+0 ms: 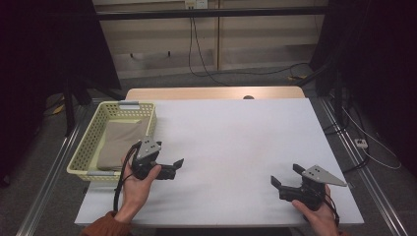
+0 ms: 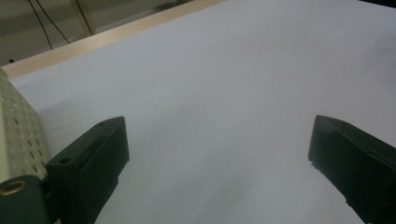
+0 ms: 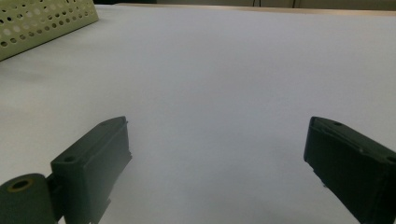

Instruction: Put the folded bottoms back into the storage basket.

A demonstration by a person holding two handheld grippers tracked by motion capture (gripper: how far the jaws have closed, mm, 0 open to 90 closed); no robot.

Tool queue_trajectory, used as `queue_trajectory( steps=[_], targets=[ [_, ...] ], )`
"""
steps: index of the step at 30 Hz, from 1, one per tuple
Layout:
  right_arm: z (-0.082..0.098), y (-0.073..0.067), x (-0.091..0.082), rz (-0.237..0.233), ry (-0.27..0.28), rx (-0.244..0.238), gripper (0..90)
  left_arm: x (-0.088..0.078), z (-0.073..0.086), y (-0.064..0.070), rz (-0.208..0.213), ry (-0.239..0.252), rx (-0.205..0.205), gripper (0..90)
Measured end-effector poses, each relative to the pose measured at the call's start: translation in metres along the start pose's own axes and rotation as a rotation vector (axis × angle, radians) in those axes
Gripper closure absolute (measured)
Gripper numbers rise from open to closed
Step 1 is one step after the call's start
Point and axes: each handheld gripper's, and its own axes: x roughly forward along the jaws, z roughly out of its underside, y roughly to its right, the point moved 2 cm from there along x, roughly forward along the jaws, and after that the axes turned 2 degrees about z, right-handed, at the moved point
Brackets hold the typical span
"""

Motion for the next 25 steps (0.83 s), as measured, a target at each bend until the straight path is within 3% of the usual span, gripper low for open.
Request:
queue_trajectory(
  steps=[6,8,18,20,25],
  targets=[
    [0.000,0.001,-0.001,0.002,0.005,0.003,6.5,0.011,0.013,0.005,0.008,-0.019,-0.019,5.1],
    [0.000,0.001,-0.001,0.002,0.005,0.005,6.5,0.015,0.018,0.008,0.017,-0.020,-0.043,5.3],
    [0.000,0.002,-0.002,0.005,0.011,0.005,6.5,0.016,0.032,0.016,0.026,-0.030,-0.011,5.2],
    [0.000,0.001,-0.002,0.007,0.011,0.000,6.6,0.015,0.034,0.019,0.008,-0.027,0.004,5.1],
    [0.000,0.002,-0.002,0.008,0.010,0.000,6.6,0.017,0.036,0.020,0.001,-0.028,-0.005,4.4]
  ],
)
